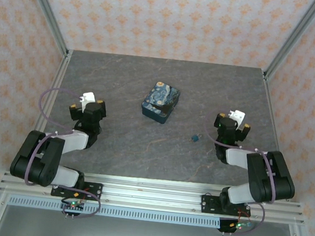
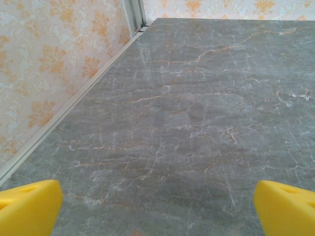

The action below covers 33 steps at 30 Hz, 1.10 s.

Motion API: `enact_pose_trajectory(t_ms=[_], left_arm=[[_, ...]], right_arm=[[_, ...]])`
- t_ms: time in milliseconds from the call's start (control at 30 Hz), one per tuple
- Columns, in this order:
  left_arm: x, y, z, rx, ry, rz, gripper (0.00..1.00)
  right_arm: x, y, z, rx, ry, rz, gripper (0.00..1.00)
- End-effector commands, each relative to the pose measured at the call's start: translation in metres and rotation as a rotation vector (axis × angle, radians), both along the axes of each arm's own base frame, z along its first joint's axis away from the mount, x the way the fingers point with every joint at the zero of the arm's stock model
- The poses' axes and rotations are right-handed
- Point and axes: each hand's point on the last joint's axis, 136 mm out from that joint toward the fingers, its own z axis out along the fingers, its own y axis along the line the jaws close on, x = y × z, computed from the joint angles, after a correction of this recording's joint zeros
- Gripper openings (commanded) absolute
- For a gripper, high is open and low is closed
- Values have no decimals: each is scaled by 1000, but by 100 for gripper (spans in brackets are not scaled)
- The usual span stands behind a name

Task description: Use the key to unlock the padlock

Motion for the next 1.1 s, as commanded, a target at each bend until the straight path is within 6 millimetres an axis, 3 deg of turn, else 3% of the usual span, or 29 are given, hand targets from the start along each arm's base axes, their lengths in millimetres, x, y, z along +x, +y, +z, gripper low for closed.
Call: enact_pose_trajectory(t_ms=[0, 200, 300, 1067], left_arm=[[16, -8, 13, -16, -78, -74, 100], [24, -23, -2, -19, -56, -178, 100], [34, -35, -5, -28, -11, -258, 100], [39, -32, -9, -85, 4, -289, 100]], right_arm=[[11, 7, 20, 10, -113, 61, 99], [19, -1, 4, 90, -130, 96, 99], [30, -4, -5, 144, -40, 102, 100], [29, -7, -3, 165, -42, 113, 99]])
